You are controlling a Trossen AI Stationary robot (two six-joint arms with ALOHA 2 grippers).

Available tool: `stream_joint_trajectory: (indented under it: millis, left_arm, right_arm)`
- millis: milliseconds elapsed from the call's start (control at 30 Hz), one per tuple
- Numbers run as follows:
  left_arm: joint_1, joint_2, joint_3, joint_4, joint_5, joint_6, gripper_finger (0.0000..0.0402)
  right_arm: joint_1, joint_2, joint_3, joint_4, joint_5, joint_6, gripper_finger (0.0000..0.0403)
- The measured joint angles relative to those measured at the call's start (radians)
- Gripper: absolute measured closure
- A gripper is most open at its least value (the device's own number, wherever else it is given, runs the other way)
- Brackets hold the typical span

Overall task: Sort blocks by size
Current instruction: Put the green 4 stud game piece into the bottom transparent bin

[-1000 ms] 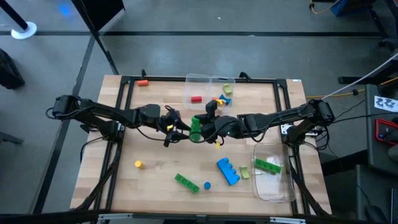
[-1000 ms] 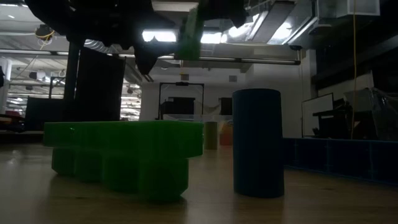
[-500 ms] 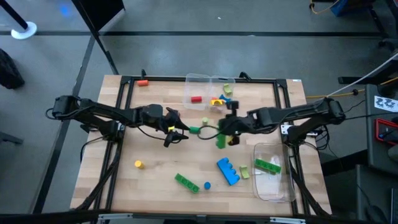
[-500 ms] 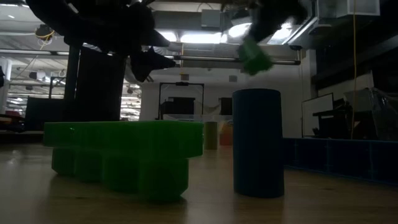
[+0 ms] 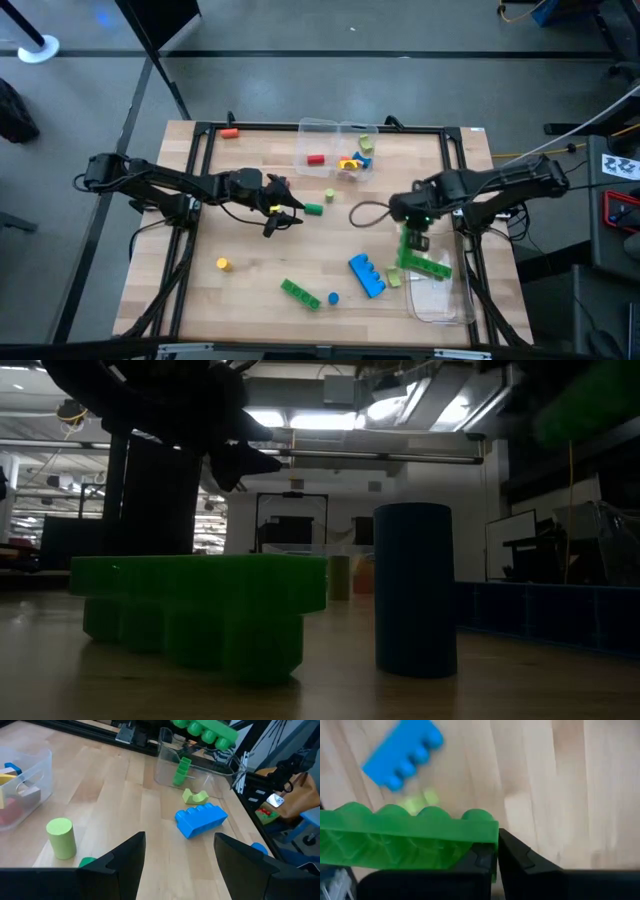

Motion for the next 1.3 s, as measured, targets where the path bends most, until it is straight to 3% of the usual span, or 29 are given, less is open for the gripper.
stream_joint_trajectory:
  millis: [233, 467, 800, 1000, 1100, 1300]
  left_arm:
    - [0.0, 0.0, 0.0, 0.001, 0.0, -0.001, 0.018]
    - [-0.004, 0.0, 0.0, 0.002, 0.0, 0.001, 0.018]
    - [-0.106, 0.0, 0.0, 0.003, 0.001, 0.134, 0.018]
    - [-0.155, 0.001, 0.0, 0.003, 0.001, 0.138, 0.018]
    - [-0.168, 0.001, 0.0, 0.003, -0.049, 0.134, 0.018]
    - [-0.176, 0.001, 0.0, -0.005, -0.123, 0.15, 0.018]
  right_arm:
    - [0.127, 0.004, -0.08, -0.066, -0.054, 0.141, 0.0382]
    - [0.21, 0.005, -0.15, -0.058, -0.081, 0.153, 0.0377]
    - [0.22, 0.005, -0.181, -0.048, -0.078, 0.237, 0.0375]
    - [0.22, 0.005, -0.19, -0.05, -0.078, 0.254, 0.0374]
    - [0.22, 0.005, -0.19, -0.05, -0.078, 0.272, 0.0372]
    - [0.22, 0.005, -0.19, -0.054, -0.078, 0.353, 0.0319]
